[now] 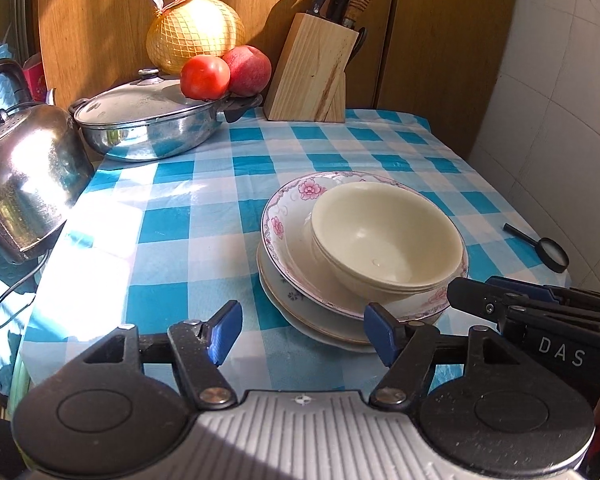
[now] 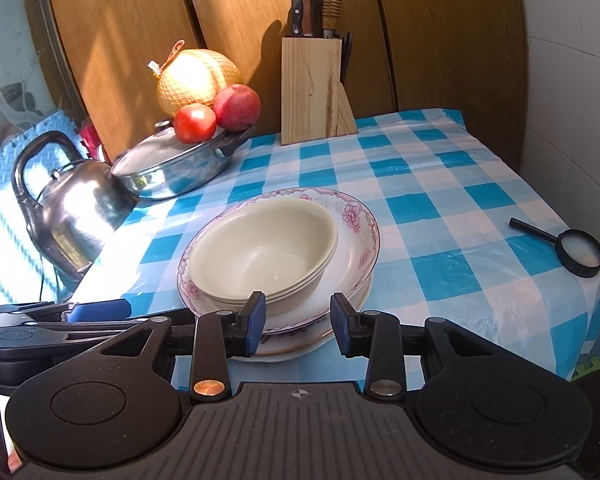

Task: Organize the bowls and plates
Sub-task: 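Pull the right gripper back from the stacked dishes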

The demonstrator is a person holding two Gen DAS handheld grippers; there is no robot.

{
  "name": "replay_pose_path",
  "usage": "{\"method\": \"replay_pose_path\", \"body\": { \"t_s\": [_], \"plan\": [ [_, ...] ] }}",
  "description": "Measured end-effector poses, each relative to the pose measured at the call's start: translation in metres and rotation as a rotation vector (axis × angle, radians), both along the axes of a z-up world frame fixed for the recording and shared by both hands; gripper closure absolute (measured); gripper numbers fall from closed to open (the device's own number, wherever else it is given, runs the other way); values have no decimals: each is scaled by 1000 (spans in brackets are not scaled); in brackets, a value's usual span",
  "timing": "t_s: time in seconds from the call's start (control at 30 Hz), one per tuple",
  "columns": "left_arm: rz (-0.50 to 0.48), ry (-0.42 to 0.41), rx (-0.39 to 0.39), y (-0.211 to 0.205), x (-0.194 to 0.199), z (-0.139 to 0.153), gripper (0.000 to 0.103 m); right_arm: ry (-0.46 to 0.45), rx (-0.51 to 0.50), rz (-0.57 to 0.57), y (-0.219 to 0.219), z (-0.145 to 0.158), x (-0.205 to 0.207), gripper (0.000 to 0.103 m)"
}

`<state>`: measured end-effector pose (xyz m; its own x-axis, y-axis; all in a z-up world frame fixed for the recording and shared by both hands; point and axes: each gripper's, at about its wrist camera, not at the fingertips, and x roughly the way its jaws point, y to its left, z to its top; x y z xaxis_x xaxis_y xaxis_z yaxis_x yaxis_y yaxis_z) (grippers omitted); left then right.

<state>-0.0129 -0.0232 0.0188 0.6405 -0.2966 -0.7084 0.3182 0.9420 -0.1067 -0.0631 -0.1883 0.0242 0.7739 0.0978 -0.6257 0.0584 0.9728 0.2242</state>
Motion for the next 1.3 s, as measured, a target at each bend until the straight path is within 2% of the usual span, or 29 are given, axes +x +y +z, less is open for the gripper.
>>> {"method": "replay_pose_path", "body": {
  "t_s": [0.73, 1.0, 1.3],
  "plan": [
    [-44, 59, 56, -9, -17, -16, 39, 84, 13, -7, 1, -19, -22, 58],
    [-53, 44, 93, -13, -20, -16, 39, 93, 11, -8, 0, -21, -24, 58],
    [-60, 61, 100, -13, -21, -19, 38, 116, 14, -9, -1, -25, -26, 58]
  ]
}}
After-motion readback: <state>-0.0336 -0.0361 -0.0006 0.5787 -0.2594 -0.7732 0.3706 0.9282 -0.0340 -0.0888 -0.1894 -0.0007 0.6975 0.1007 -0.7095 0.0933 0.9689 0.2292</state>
